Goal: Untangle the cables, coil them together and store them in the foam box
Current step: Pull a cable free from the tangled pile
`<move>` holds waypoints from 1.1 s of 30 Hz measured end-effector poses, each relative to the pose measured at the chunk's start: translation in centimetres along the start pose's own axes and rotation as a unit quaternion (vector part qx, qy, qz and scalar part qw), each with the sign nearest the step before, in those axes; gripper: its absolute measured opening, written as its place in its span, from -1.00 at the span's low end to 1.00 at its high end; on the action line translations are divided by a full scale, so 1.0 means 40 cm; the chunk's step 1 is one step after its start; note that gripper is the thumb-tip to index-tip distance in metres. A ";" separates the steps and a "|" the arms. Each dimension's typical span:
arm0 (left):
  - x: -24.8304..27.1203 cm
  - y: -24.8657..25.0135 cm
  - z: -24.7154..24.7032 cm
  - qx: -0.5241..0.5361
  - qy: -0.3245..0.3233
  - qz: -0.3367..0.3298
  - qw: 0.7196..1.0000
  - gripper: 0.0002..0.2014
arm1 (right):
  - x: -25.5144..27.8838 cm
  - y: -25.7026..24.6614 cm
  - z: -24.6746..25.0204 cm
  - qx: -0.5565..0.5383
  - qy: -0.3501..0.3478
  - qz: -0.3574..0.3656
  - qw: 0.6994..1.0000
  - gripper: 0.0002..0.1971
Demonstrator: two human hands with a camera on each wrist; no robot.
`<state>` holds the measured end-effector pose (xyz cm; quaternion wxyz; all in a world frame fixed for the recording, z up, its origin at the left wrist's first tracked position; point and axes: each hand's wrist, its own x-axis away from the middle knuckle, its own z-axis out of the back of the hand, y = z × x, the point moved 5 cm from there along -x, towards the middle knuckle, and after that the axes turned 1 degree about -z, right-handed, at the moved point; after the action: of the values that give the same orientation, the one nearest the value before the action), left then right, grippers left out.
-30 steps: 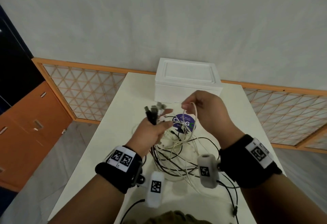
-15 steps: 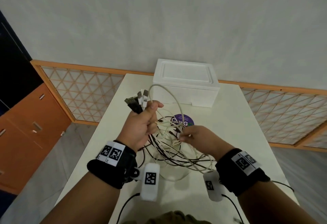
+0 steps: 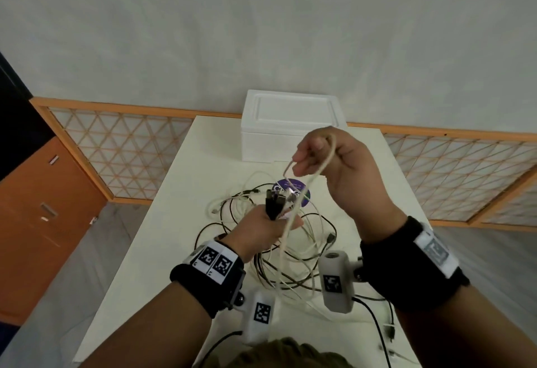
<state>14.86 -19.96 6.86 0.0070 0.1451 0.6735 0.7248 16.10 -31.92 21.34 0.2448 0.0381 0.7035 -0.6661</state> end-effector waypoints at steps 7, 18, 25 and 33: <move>-0.018 0.014 -0.018 0.080 0.019 -0.032 0.996 -0.73 | -0.002 -0.026 -0.018 -0.009 0.004 0.027 1.000 -0.76; -0.054 -0.205 0.104 0.101 0.128 0.163 0.973 -0.73 | 0.045 -0.149 0.193 0.322 0.272 0.236 0.876 -0.68; -0.035 -0.240 0.161 0.196 0.171 0.165 0.951 -0.74 | 0.044 -0.073 0.306 0.560 0.255 0.114 0.780 -0.78; -0.004 -0.153 0.155 0.265 0.138 0.073 0.951 -0.70 | 0.068 0.184 0.209 0.636 -0.028 -0.263 0.725 -0.56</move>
<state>15.26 -13.37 1.14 -0.1782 0.0893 0.8234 0.5313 18.97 -39.86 13.56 -0.0023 -0.0201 0.0895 -0.9958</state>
